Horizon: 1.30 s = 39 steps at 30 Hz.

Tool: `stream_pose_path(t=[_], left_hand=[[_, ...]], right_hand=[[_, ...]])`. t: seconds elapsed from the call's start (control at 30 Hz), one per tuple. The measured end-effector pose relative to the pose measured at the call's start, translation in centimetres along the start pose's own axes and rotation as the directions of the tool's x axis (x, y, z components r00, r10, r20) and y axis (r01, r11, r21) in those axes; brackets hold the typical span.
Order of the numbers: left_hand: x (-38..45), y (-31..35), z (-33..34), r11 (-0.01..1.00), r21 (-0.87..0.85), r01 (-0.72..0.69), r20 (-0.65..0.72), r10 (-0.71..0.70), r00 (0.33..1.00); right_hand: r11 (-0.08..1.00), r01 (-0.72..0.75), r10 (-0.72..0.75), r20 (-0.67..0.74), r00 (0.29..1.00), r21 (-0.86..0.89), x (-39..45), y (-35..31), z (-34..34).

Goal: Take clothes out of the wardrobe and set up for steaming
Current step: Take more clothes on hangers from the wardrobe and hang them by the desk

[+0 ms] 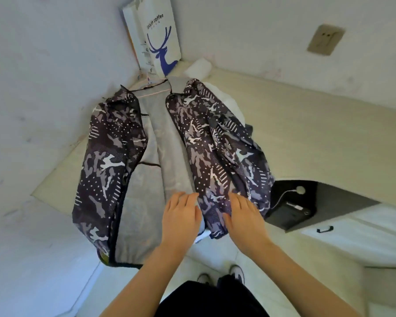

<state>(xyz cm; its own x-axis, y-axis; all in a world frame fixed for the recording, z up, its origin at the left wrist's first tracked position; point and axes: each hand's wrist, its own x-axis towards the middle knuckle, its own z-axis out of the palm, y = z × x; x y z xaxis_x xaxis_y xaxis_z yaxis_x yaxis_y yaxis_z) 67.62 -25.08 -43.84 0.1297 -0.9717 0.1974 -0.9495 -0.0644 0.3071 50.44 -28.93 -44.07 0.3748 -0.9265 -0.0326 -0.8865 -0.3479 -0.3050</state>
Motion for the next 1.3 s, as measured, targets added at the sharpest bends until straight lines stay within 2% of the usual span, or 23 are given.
stream_pose_path(t=[0.27,0.43,0.57,0.8,1.03,1.3], left_hand=[[-3.1,8.0,0.6,0.964,-0.118,-0.237,0.152,0.254,0.955],[-5.6,14.1,1.5,0.904,-0.183,-0.386,0.189,0.418,0.889],[-9.1,19.6,2.1,0.834,-0.233,-0.5,0.221,0.546,0.808],[-18.2,29.4,2.8,0.729,-0.349,-0.589,0.234,0.676,0.698],[-27.0,37.3,5.0,0.61,-0.433,-0.663,0.261,0.789,0.556],[-34.8,44.8,6.5,0.425,-0.503,-0.752,0.27,0.904,0.33]], right_hand=[[0.961,-0.259,0.261,-0.006,0.965,0.095,-10.1,3.6,-3.1],[0.891,-0.441,0.443,0.003,0.896,0.105,-17.7,6.9,-4.8],[0.824,-0.56,0.562,-0.002,0.827,0.086,-25.2,9.9,-5.6],[0.675,-0.728,0.736,-0.039,0.676,0.119,-38.8,14.3,-6.0],[0.513,-0.842,0.858,-0.089,0.505,0.164,-51.3,17.0,-5.9],[0.309,-0.916,0.951,-0.104,0.291,0.257,-61.5,18.6,-5.8]])
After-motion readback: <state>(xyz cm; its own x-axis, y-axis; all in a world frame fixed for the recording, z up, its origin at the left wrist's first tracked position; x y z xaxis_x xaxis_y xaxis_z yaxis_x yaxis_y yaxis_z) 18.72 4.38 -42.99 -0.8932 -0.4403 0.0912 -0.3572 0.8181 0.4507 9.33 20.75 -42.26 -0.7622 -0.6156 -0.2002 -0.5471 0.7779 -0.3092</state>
